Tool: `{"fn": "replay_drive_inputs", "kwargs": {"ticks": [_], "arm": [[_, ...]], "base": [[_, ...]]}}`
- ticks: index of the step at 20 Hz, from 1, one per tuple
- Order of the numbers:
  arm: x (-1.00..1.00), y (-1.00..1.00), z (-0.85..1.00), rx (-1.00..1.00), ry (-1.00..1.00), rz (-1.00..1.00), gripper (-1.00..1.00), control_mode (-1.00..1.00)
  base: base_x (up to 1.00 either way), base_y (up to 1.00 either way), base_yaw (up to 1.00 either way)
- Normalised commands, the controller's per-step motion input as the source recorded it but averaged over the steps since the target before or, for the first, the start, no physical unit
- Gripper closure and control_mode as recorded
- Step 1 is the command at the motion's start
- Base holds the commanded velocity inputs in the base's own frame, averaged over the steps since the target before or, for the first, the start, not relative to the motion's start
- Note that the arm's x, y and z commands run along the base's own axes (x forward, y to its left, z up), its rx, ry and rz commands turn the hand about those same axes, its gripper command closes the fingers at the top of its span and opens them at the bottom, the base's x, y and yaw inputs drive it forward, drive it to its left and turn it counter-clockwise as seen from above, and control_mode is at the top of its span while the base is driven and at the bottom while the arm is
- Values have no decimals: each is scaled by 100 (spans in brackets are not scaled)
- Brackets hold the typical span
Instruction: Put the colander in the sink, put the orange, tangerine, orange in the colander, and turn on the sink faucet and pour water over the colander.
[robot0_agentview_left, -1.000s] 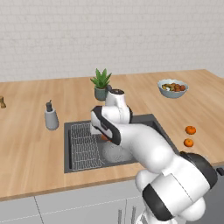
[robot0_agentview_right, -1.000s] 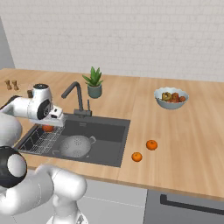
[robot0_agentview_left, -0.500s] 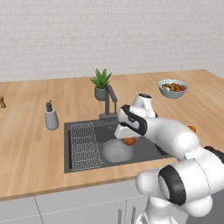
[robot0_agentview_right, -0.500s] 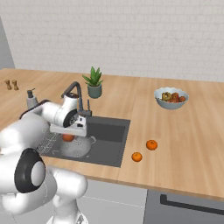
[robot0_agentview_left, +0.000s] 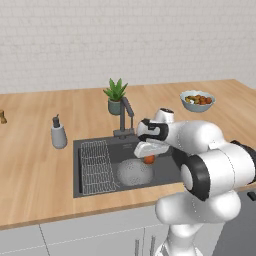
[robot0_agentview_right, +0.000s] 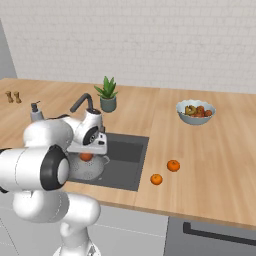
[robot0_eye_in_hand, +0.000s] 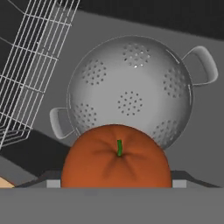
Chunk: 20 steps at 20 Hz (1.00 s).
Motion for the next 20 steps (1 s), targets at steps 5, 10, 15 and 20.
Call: {"fn": "replay_drive_inputs", "kwargs": {"ticks": [5, 10, 15, 20], "arm": [[21, -3, -22, 1, -3, 26, 100, -100], [8, -1, -15, 1, -4, 18, 100, -100], [15, 0, -31, 7, -20, 15, 100, -100], [19, 0, -45, 2, -13, 15, 100, -100]], "base": [[0, 0, 0], [0, 0, 0], [0, 0, 0], [0, 0, 0]]}}
